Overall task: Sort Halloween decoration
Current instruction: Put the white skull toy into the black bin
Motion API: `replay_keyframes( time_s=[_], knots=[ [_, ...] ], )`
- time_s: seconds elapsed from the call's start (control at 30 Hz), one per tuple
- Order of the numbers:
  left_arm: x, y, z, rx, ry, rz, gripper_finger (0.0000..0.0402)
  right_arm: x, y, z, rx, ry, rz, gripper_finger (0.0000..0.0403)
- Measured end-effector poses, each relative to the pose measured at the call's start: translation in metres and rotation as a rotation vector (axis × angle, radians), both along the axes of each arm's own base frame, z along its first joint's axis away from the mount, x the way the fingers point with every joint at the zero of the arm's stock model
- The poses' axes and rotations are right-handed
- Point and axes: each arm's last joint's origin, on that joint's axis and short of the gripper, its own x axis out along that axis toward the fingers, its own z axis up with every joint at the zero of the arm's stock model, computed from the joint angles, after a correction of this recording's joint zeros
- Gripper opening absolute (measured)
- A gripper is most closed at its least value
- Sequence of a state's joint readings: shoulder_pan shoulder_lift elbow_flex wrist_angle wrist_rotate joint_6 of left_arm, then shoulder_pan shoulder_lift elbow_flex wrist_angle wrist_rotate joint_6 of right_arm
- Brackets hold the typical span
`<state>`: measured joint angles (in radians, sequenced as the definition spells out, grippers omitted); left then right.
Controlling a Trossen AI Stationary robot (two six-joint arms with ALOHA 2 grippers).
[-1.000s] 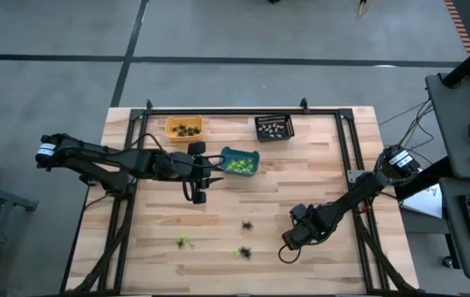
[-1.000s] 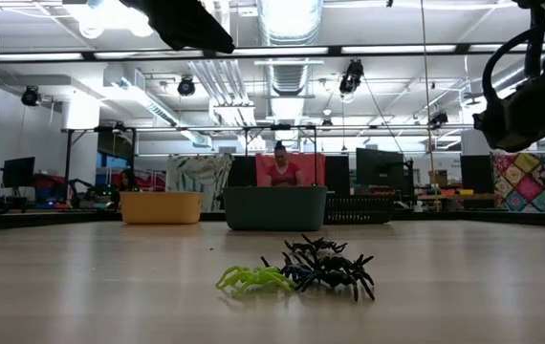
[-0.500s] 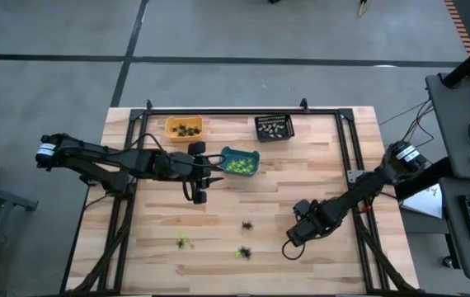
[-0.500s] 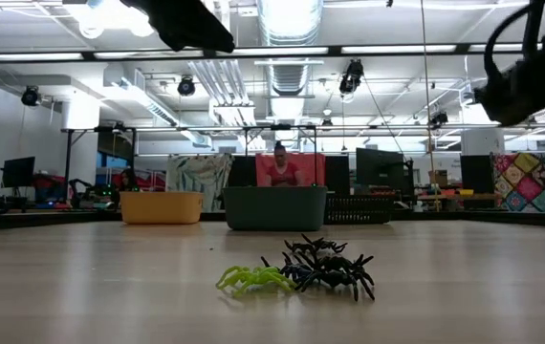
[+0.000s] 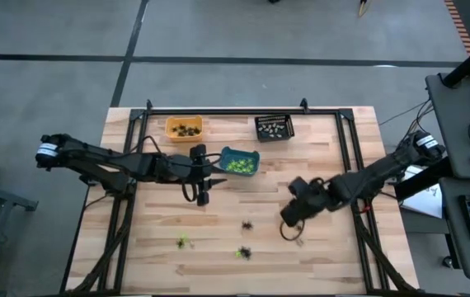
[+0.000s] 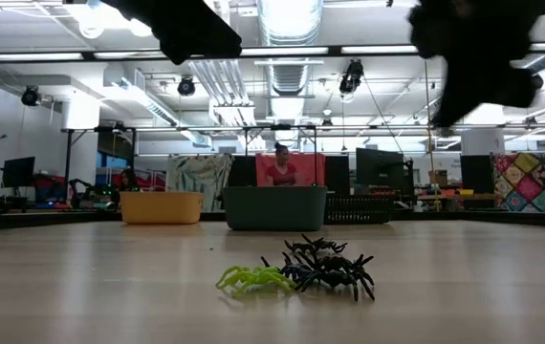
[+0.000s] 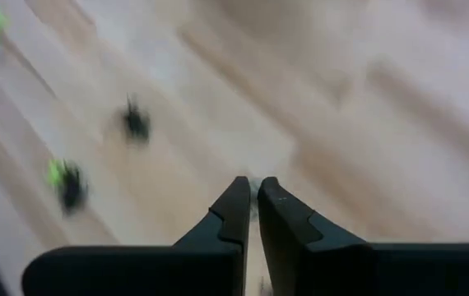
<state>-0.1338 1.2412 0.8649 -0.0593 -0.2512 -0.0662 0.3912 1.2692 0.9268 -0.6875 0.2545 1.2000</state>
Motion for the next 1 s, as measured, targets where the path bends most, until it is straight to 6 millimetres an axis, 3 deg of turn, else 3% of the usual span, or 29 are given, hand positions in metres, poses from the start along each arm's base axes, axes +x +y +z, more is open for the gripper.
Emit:
replay_keyframes(
  time_s=[0.2, 0.37, 0.53, 0.67, 0.8, 1.0],
  knots=[
    [-0.001, -0.001, -0.010, -0.057, -0.050, 0.017, 0.0098, 0.028, -0.047, 0.011, -0.187, -0.157, 0.076, 0.0017],
    [-0.002, -0.005, -0.018, -0.107, -0.072, 0.021, 0.0098, 0.044, -0.103, 0.021, -0.412, -0.239, 0.039, 0.0017],
    [-0.004, -0.012, -0.020, -0.144, -0.072, 0.011, 0.0098, 0.045, -0.167, 0.022, -0.551, -0.221, -0.070, 0.0017],
    [-0.005, -0.018, -0.019, -0.154, -0.074, -0.010, 0.0098, 0.041, -0.203, 0.009, -0.514, -0.173, -0.085, 0.0017],
    [-0.005, -0.024, -0.018, -0.160, -0.075, -0.027, 0.0098, 0.040, -0.214, 0.000, -0.436, -0.166, -0.005, 0.0017],
    [-0.006, -0.027, -0.018, -0.179, -0.075, -0.031, 0.0098, 0.024, -0.204, 0.002, -0.266, -0.016, 0.013, 0.0017]
  ],
)
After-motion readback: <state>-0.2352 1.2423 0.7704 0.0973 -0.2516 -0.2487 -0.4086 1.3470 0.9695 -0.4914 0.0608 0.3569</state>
